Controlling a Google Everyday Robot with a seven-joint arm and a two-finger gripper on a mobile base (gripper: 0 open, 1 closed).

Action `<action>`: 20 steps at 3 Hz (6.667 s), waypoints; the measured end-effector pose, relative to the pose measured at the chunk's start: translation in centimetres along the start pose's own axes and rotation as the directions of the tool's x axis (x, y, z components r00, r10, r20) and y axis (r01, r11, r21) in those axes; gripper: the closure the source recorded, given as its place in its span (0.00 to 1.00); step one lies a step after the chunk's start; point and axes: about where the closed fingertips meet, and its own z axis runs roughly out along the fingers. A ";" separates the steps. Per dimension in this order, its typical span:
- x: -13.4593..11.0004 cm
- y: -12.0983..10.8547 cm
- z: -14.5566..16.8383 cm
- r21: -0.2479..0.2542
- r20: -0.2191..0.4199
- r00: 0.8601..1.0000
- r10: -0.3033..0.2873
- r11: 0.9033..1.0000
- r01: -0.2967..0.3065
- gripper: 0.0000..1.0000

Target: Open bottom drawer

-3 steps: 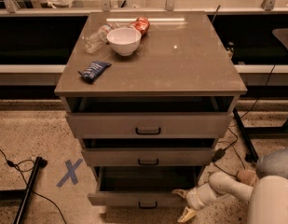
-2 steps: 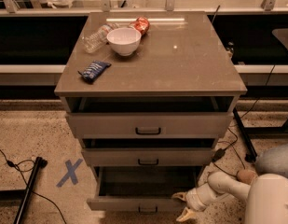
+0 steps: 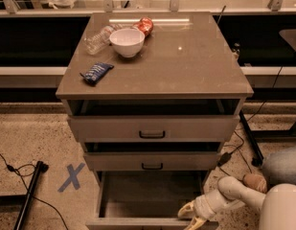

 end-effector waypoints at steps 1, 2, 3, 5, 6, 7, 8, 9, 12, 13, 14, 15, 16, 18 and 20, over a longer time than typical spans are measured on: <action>-1.9 0.4 -1.0 -0.024 0.069 0.994 -0.090 0.996 0.092 0.37; -3.0 0.0 -2.2 0.020 0.099 0.985 -0.138 0.990 0.137 0.27; -4.4 -1.5 -3.5 0.070 0.104 0.982 -0.159 0.986 0.152 0.45; -3.6 -4.8 -1.8 0.145 0.040 0.997 -0.073 0.987 0.066 0.98; -1.0 -5.2 0.1 0.189 -0.036 0.999 -0.025 0.982 0.031 1.00; 1.2 -5.8 1.8 0.184 -0.090 0.996 0.008 0.983 0.009 1.00; 3.5 -6.0 4.2 0.093 -0.126 0.991 0.041 0.995 -0.029 1.00; 4.4 -5.5 5.6 0.047 -0.129 0.990 0.058 0.998 -0.052 1.00; 2.5 -3.5 4.0 0.079 0.016 0.999 0.045 0.996 -0.046 1.00; 1.8 -2.7 3.3 0.052 0.034 0.999 0.043 0.998 -0.045 1.00; 1.5 -1.4 3.1 0.003 0.025 0.998 0.065 0.998 -0.066 1.00; 1.3 -0.2 3.1 -0.033 0.022 0.996 0.091 0.995 -0.090 1.00; 0.8 1.0 2.9 -0.046 0.039 0.993 0.109 0.993 -0.107 1.00; -1.8 -0.2 0.3 0.045 0.109 0.994 0.024 0.999 -0.029 1.00; -6.8 -2.4 -3.9 0.232 0.191 0.981 -0.025 0.972 -0.021 0.96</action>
Offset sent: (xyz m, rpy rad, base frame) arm 0.0110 -0.0050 0.0593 0.1739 -0.1610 0.0640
